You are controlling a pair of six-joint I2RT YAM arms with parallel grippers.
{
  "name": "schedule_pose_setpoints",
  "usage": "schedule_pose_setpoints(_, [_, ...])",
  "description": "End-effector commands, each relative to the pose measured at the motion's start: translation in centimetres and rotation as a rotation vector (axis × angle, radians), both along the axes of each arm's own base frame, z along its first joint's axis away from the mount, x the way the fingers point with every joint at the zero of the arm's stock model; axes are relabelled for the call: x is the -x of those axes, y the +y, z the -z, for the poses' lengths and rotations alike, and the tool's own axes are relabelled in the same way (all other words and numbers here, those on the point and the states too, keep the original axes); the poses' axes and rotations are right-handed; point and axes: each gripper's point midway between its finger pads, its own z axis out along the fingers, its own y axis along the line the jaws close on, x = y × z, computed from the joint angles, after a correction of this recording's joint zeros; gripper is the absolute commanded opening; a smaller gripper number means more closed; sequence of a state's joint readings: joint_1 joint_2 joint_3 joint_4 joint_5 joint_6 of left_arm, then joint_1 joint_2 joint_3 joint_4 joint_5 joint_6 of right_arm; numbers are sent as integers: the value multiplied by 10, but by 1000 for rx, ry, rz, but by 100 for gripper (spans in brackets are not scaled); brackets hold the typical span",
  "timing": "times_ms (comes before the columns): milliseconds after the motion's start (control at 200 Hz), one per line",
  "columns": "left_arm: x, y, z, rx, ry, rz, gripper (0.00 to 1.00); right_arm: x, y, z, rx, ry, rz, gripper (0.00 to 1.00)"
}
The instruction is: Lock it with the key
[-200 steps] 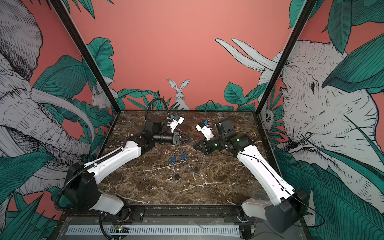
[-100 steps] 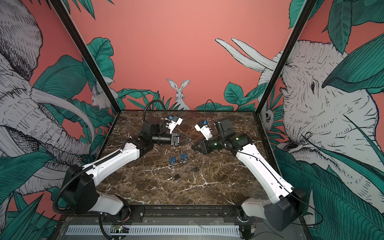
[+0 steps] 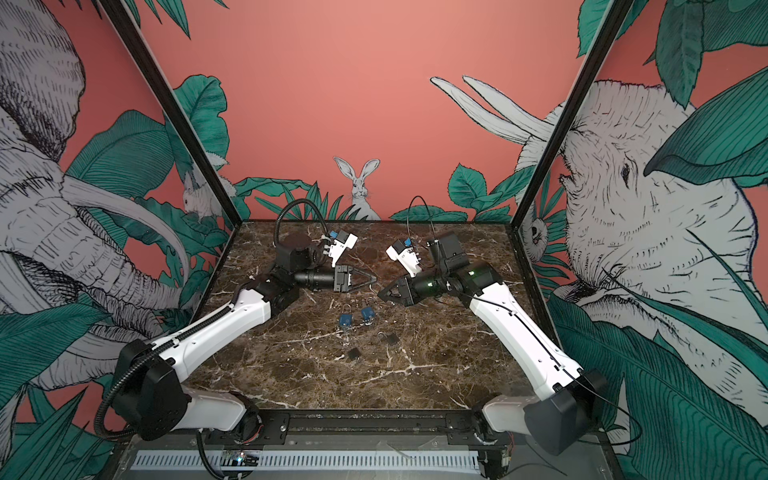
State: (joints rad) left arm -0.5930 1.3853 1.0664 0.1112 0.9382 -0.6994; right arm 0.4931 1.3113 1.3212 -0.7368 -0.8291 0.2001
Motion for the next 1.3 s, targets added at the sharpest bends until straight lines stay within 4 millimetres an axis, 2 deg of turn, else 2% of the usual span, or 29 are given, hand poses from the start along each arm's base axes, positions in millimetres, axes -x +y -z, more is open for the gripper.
schedule_pose_setpoints(0, [10, 6, -12, 28, -29, 20, 22, -3, 5, -23, -68, -36, -21, 0])
schedule_pose_setpoints(645, [8, 12, -12, 25, -29, -2, 15, -3, 8, -34, -118, -24, -31, 0])
schedule_pose_setpoints(740, [8, 12, -10, 23, -26, 0, 9, -2, 10, -38, -142, -17, -38, 0])
schedule_pose_setpoints(790, [7, 12, -9, 20, -21, 1, 0, -1, 11, -41, -159, -15, -42, 0])
schedule_pose_setpoints(1160, [3, 8, 4, 4, 0, 6, 0, 13, 16, -92, -363, 5, -103, 0])
schedule_pose_setpoints(1295, [2, 7, 6, 7, 9, 11, 0, 16, 15, -100, -381, 4, -107, 0])
